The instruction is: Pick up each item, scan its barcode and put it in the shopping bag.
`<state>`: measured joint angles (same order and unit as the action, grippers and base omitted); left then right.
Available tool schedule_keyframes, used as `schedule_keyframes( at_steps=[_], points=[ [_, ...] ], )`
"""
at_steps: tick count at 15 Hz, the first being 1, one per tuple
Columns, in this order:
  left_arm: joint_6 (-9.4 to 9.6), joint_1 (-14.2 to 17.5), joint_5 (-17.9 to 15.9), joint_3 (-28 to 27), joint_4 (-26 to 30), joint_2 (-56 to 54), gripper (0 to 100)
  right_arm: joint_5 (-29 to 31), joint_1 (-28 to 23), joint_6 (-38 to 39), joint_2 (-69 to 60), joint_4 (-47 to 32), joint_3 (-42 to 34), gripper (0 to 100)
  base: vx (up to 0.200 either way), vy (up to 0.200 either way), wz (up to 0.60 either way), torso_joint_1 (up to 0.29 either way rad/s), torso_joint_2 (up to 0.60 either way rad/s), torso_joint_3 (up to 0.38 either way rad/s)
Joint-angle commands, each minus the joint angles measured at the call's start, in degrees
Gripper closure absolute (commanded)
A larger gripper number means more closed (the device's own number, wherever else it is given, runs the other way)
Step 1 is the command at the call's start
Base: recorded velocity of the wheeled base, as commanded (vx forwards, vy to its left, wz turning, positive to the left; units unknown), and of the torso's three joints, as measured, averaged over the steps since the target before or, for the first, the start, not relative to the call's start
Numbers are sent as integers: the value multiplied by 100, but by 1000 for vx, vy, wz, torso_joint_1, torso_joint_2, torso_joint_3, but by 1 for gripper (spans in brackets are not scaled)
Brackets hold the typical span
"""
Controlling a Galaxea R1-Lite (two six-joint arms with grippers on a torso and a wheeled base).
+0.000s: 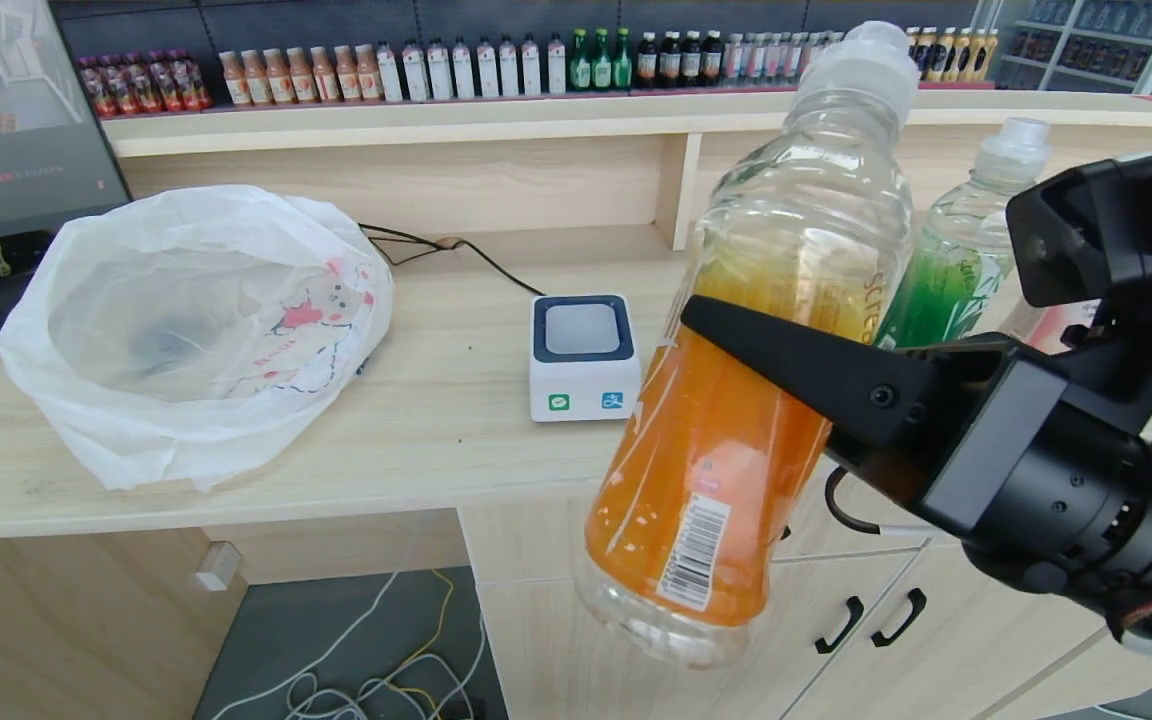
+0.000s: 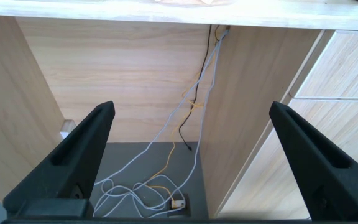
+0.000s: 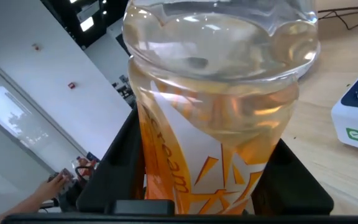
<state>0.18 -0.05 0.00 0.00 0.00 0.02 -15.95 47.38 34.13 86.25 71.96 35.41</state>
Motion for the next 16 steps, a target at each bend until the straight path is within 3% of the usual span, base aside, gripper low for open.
schedule_keyframes(
  at_steps=[1, 16],
  points=[
    [-1, -4, 0, 0, 0, -2, 0, -23, 8, 14, 59, -7, 176, 100, 0, 0, 0, 0, 0, 0],
    [-1, -4, 0, 0, 0, -2, 0, -40, 69, -12, 129, -7, 291, 100, 0, 0, 0, 0, 0, 0]
  ],
)
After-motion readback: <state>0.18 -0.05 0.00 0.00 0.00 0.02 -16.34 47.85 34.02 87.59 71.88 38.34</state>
